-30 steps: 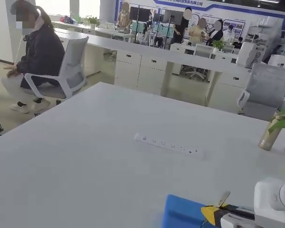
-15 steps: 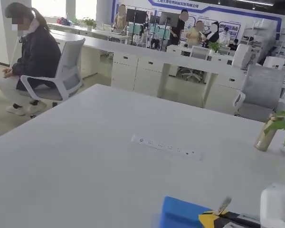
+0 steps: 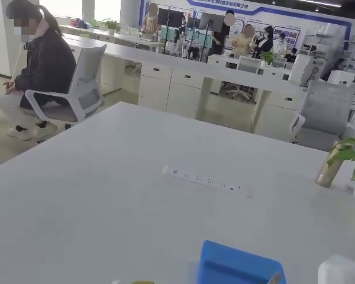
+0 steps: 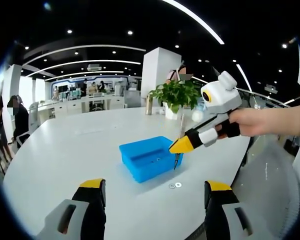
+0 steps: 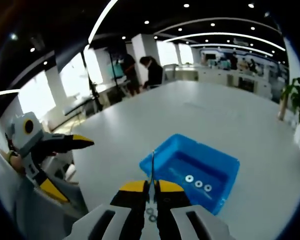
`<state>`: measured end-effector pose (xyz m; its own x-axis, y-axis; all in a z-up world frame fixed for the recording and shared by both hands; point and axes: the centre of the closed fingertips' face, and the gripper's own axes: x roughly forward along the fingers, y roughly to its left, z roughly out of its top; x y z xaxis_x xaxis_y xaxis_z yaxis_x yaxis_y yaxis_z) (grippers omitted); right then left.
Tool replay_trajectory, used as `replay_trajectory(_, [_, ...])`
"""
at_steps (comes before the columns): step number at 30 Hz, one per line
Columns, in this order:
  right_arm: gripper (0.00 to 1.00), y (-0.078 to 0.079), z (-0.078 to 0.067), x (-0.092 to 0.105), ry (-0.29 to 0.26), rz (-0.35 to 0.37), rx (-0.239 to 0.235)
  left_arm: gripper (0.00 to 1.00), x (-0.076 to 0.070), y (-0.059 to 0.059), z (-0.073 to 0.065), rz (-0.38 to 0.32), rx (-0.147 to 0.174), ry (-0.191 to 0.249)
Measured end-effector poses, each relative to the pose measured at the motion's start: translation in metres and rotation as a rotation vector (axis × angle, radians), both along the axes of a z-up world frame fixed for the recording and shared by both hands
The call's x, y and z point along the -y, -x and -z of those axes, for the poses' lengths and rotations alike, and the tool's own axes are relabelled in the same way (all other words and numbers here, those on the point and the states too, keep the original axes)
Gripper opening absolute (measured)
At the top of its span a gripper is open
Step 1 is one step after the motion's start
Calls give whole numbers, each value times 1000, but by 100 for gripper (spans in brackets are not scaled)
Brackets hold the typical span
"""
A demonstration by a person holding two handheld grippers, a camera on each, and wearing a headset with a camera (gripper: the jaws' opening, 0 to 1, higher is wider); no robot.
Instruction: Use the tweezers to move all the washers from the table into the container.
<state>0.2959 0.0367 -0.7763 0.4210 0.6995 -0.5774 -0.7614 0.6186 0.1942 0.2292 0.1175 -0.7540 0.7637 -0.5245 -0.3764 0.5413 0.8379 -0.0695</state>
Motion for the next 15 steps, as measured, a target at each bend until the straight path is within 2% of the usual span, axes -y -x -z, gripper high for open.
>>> replay_trajectory(7, [3,6,25,1,24,-2,-51,82,0,0,0,1,0,-1])
replay_trajectory(15, [4,12,35,1,51,-8,-71,82,-1,-1,1,0,-1,-3])
